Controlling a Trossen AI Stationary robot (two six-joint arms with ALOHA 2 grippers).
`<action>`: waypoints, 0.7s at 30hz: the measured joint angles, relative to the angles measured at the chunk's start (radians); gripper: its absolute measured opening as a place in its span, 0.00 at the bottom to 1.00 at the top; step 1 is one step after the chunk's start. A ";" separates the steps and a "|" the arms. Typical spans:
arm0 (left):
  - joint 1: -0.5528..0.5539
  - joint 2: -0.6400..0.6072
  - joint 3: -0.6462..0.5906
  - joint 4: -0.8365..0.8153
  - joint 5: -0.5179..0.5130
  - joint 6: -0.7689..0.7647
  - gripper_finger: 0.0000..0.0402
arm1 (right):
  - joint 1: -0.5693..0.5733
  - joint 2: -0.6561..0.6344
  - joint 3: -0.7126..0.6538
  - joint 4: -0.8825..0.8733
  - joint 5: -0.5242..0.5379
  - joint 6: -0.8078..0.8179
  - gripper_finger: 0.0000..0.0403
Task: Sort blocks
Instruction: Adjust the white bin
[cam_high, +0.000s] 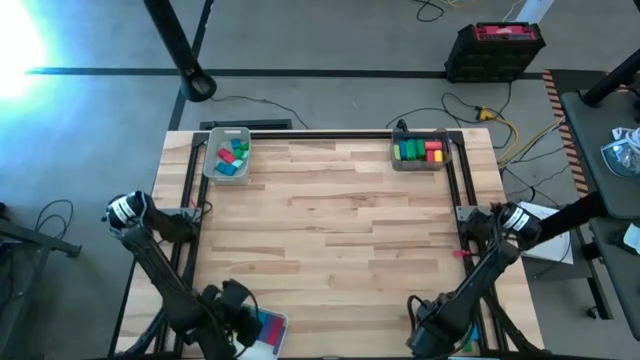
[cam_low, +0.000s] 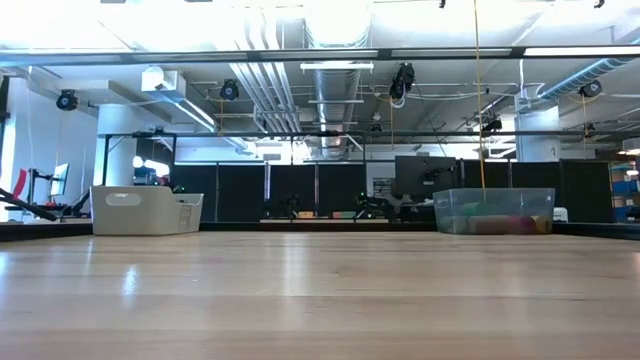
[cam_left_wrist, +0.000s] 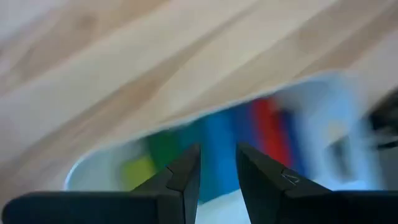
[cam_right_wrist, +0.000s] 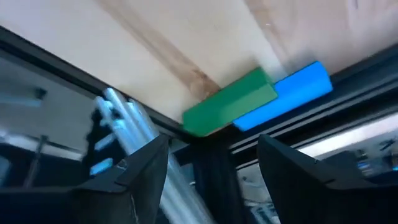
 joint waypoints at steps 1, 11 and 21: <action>0.001 0.012 -0.007 -0.001 0.047 0.000 0.21 | 0.005 0.000 -0.017 0.022 -0.008 -0.018 0.58; -0.054 0.043 -0.031 -0.127 0.264 -0.158 0.21 | 0.028 0.001 -0.117 0.018 -0.076 -0.186 0.51; -0.153 0.026 -0.012 -0.227 0.386 -0.316 0.21 | 0.059 0.001 -0.222 0.144 -0.132 -0.209 0.44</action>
